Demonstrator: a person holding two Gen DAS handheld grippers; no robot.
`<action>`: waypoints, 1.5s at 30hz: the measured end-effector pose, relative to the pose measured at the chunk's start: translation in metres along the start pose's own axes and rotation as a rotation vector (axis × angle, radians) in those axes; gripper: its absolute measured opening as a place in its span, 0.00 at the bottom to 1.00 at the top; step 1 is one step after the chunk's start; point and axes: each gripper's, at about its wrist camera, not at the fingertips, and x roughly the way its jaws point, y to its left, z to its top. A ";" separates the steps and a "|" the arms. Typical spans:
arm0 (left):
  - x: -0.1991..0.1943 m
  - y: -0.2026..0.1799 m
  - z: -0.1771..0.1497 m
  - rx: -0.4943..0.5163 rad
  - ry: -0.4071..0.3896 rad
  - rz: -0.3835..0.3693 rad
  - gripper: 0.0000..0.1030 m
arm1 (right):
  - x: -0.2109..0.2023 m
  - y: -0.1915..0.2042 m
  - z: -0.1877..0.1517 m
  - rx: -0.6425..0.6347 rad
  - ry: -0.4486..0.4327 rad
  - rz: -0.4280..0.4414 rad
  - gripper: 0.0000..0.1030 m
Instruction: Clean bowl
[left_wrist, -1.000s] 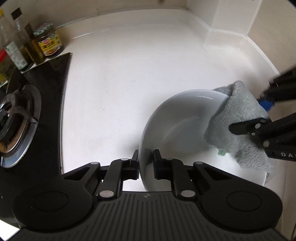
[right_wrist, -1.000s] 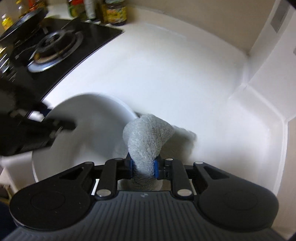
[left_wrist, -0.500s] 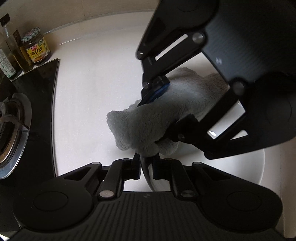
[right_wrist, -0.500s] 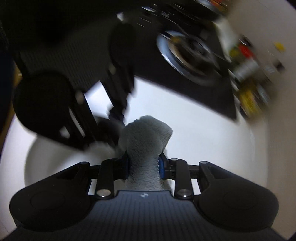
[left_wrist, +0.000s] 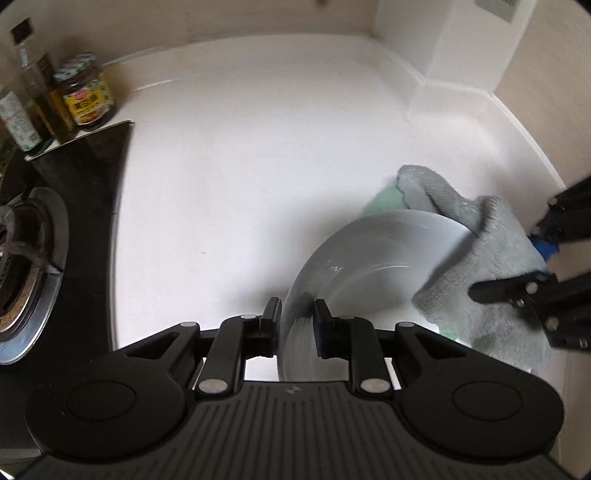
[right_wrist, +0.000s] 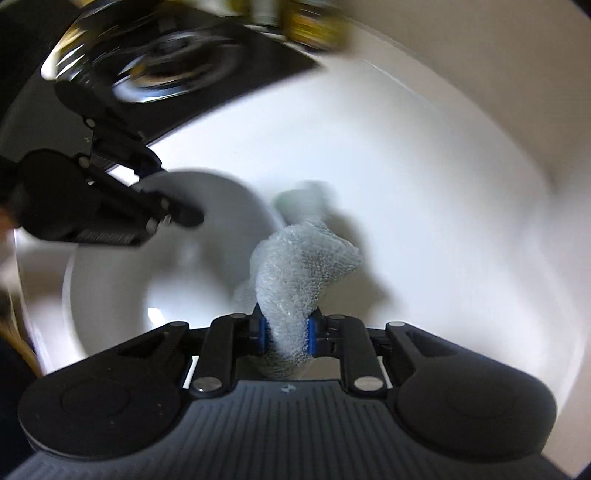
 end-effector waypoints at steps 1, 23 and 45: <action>-0.002 -0.004 -0.003 0.018 0.016 0.005 0.17 | -0.003 0.002 -0.005 0.047 0.002 -0.010 0.16; -0.007 0.006 -0.019 -0.031 -0.028 0.014 0.22 | 0.054 0.045 0.083 -0.666 -0.059 0.074 0.21; -0.005 -0.006 -0.014 -0.128 -0.077 0.142 0.37 | -0.021 -0.005 -0.087 0.734 -0.135 0.213 0.18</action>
